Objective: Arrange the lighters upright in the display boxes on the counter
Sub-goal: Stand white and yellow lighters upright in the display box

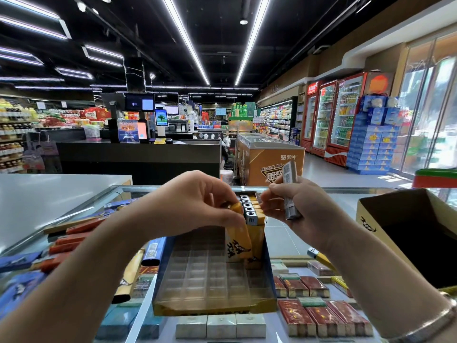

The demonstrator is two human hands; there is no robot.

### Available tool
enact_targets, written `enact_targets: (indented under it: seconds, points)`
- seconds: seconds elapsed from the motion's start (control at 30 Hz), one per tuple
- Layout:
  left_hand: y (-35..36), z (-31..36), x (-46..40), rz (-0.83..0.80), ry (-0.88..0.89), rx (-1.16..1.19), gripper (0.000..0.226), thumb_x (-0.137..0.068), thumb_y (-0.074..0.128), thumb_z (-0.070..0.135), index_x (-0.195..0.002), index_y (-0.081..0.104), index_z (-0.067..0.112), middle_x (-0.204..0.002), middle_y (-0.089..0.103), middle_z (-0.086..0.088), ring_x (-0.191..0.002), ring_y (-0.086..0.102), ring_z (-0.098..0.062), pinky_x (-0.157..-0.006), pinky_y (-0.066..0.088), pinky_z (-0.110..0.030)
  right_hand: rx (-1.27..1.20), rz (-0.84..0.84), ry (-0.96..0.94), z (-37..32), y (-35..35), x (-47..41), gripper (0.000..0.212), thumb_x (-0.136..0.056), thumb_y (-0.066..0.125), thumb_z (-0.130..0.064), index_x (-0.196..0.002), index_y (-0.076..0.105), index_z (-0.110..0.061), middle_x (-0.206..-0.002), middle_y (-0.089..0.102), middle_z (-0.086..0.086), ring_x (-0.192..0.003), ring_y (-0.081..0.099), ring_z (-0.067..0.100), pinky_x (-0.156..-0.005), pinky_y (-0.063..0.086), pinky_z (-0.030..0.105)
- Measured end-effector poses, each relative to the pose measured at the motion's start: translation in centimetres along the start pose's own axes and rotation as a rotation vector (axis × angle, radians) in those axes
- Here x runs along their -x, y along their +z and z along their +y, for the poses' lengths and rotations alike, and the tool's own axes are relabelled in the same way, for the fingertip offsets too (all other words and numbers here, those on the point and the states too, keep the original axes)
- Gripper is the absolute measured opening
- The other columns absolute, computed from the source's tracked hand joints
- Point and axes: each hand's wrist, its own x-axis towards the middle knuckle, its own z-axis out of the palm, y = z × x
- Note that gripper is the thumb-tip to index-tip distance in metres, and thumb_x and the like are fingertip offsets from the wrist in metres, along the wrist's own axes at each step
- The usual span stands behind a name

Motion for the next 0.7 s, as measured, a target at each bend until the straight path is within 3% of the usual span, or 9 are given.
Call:
enact_targets:
  seconds: [0.13,0.27,0.5,0.63,0.7]
  points:
    - [1.6,0.3,-0.3,0.013,0.128,-0.193,0.011,-0.068,0.071,0.046,-0.073,0.063,0.040,-0.073,0.064,0.016,-0.066,0.061,-0.002,-0.061,0.052,-0.017,0.012,0.006,0.002,0.1,0.0,0.0,0.007,-0.092,0.048,-0.004,-0.088,0.049,-0.010,-0.062,0.064,0.008,-0.062,0.063,0.022,-0.065,0.053,0.034]
    - [2.2,0.6,-0.3,0.093,0.194,-0.264,0.017,-0.068,0.073,0.043,-0.074,0.057,0.047,-0.070,0.062,0.019,-0.065,0.060,-0.001,-0.058,0.049,-0.013,0.029,0.012,0.002,0.1,0.0,-0.1,0.006,-0.092,0.048,-0.005,-0.090,0.049,-0.010,-0.062,0.065,0.007,-0.063,0.063,0.022,-0.064,0.052,0.034]
    - [2.9,1.0,-0.4,0.081,0.150,-0.458,0.029,-0.072,0.070,0.045,-0.073,0.041,0.050,-0.060,0.050,0.026,-0.063,0.053,0.014,-0.049,0.037,-0.005,0.065,0.014,-0.004,0.3,0.0,-0.1,0.006,-0.092,0.049,-0.004,-0.090,0.050,-0.010,-0.055,0.065,0.003,-0.059,0.063,0.018,-0.061,0.052,0.031]
    - [2.6,0.9,-0.4,0.082,0.150,-0.577,0.026,-0.076,0.063,0.052,-0.097,0.049,0.048,-0.055,0.046,0.026,-0.055,0.049,0.010,-0.046,0.029,-0.008,0.070,0.010,-0.009,0.3,0.1,-0.1,0.007,-0.092,0.048,-0.004,-0.088,0.050,-0.010,-0.060,0.065,0.006,-0.062,0.063,0.020,-0.061,0.052,0.032]
    - [2.5,0.6,-0.3,0.054,0.111,-0.520,0.024,-0.080,0.061,0.049,-0.102,0.056,0.043,-0.055,0.051,0.022,-0.057,0.051,0.008,-0.046,0.033,-0.010,0.072,0.011,-0.013,0.3,0.1,-0.1,0.007,-0.092,0.048,-0.005,-0.088,0.050,-0.010,-0.063,0.065,0.008,-0.064,0.062,0.022,-0.063,0.053,0.034]
